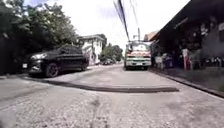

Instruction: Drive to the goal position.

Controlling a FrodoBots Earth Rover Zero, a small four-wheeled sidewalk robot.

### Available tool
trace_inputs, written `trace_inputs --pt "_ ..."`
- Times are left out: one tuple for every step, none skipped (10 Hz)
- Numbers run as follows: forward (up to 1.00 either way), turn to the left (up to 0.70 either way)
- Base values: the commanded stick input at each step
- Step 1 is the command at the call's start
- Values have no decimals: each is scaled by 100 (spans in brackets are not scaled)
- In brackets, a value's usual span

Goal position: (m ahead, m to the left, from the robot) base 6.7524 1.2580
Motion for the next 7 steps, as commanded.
trace_inputs --pt "100 15" --pt "100 0" --pt "100 8" --pt "100 13" --pt "100 15" --pt "100 17" --pt "100 0"
